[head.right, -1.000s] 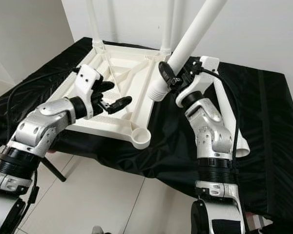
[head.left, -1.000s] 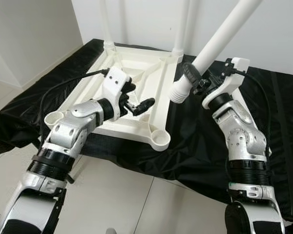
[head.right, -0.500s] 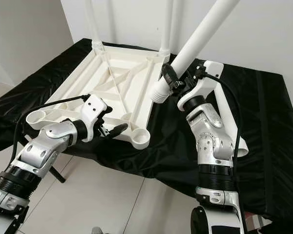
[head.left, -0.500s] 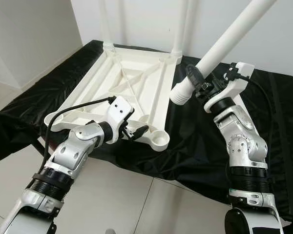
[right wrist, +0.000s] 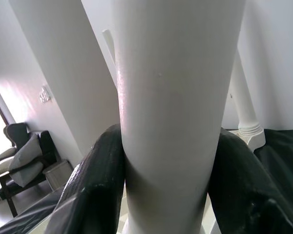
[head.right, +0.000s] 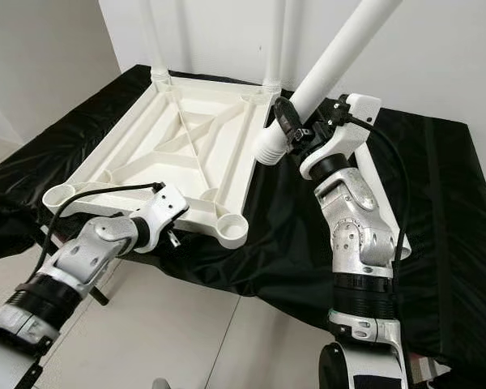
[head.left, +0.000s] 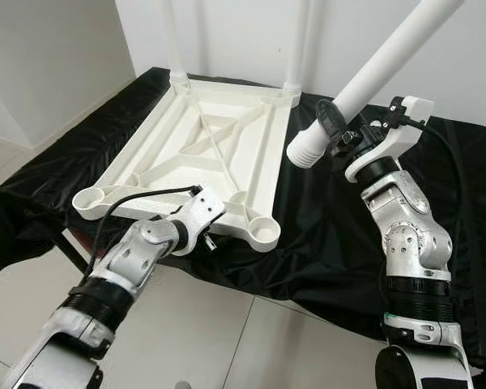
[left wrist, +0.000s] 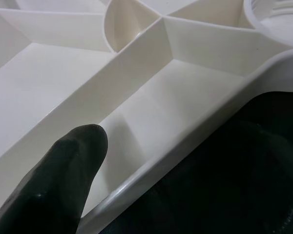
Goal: Building children table
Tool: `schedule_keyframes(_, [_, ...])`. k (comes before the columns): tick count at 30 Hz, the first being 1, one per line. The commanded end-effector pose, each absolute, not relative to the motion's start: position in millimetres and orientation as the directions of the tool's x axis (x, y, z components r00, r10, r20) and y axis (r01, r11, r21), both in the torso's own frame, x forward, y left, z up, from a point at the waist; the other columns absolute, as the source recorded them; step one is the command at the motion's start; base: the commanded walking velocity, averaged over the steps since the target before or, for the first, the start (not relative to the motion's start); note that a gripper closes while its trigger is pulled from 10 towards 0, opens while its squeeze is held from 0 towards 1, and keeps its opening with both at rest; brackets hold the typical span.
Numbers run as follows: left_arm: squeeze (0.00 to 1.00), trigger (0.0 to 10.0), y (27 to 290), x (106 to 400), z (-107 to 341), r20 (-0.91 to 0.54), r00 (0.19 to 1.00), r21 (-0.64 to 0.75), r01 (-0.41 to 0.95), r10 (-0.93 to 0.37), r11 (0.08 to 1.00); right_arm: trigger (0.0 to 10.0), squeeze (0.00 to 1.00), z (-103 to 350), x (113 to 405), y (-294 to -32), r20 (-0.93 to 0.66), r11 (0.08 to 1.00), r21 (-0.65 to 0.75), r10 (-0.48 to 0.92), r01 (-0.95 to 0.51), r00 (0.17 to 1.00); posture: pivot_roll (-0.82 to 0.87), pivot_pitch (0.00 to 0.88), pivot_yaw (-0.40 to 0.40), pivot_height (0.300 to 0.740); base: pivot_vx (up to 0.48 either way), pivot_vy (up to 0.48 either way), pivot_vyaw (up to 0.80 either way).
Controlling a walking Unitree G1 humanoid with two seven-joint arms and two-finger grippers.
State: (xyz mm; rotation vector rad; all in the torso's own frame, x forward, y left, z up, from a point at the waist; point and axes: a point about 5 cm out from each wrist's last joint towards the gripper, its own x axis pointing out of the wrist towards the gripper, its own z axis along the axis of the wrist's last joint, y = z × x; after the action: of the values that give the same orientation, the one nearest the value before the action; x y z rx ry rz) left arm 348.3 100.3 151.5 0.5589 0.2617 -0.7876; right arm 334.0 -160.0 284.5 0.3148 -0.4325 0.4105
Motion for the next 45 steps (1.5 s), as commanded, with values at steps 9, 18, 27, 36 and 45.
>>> schedule_keyframes(9, [0.0,10.0,83,353,141,-0.476,0.673,0.378,0.738,-0.567,0.559,10.0,0.0,299,331,-159,0.495,0.866,0.184,0.326,-0.464,0.805,-0.11,0.068,0.059,0.74,0.0,0.0,0.0])
schedule_keyframes(18, [0.0,0.0,68,353,139,-0.489,0.619,0.36,0.785,-0.615,0.504,10.0,0.0,302,330,-160,0.497,0.871,0.172,0.325,-0.459,0.804,-0.12,0.065,0.073,0.74,0.0,0.0,0.0])
schedule_keyframes(27, [0.0,4.9,45,354,147,-0.477,0.576,0.381,0.816,-0.664,0.434,10.0,0.0,303,330,-162,0.497,0.877,0.166,0.32,-0.45,0.807,-0.12,0.072,0.08,0.74,0.0,0.0,0.0])
schedule_keyframes(36, [0.0,10.0,19,349,155,-0.453,0.527,0.384,0.843,-0.719,0.375,10.0,0.0,303,331,-163,0.494,0.88,0.168,0.315,-0.445,0.81,-0.11,0.082,0.081,0.74,0.0,0.0,0.0])
schedule_keyframes(45, [0.0,10.0,24,341,154,-0.446,0.432,0.353,0.89,-0.784,0.29,10.0,0.0,297,330,-168,0.477,0.893,0.154,0.308,-0.423,0.823,-0.11,0.087,0.091,0.74,0.0,0.0,0.0])
